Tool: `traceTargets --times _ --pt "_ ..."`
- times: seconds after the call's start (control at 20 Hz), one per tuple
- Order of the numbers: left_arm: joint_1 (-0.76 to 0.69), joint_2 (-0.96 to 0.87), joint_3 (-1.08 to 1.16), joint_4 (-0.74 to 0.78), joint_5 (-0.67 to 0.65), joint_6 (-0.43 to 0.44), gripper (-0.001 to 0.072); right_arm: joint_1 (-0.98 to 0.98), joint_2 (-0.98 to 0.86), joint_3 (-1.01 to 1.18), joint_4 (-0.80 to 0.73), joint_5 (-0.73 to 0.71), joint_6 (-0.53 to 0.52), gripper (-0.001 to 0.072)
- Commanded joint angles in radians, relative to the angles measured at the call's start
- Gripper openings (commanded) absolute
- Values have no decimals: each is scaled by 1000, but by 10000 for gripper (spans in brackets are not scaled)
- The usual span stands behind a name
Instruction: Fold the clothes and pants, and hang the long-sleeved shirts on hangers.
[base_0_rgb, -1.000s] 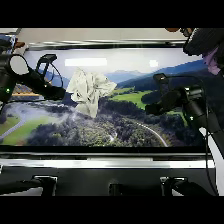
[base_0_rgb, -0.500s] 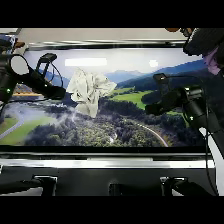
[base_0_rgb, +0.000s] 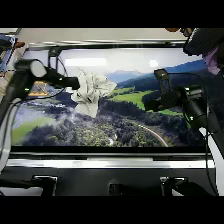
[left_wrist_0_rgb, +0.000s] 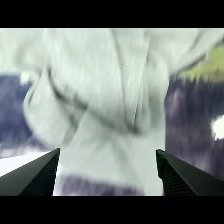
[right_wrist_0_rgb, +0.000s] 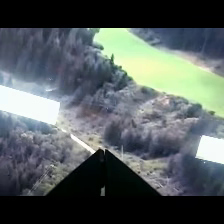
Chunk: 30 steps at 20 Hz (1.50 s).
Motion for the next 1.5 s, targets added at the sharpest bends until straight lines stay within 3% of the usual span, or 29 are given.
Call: traceTargets --times 0.0,0.1,0.25,0.3,0.35,0.4,0.45,0.7,0.95,1.2,1.45 --pt "-26 -150 0 -4 259 -76 720 1 -1 1 1 19 0 40" --pt "-26 -244 0 3 266 -79 720 1 -1 1 1 19 0 40" --pt "-22 -312 0 78 264 -199 720 1 -1 1 1 18 0 40" --pt "-22 -320 0 91 265 -227 649 1 -1 1 3 14 0 40" --pt "-22 -321 1 89 262 -232 443 1 -1 1 4 13 1 40" --pt "-24 -317 10 80 237 -231 132 1 -1 1 4 9 1 41" --pt "-25 -312 34 80 188 -227 15 1 -1 1 4 -2 1 41" --pt "-51 -172 201 -52 -234 -106 15 1 0 7 29 -146 16 41" --pt "-178 71 204 -143 -470 -125 15 1 57 7 64 -262 15 37" --pt "-421 71 190 -164 -462 -219 15 1 228 7 63 -309 16 37" --pt "-669 -101 111 -164 -223 -348 15 1 388 7 60 -389 27 37"
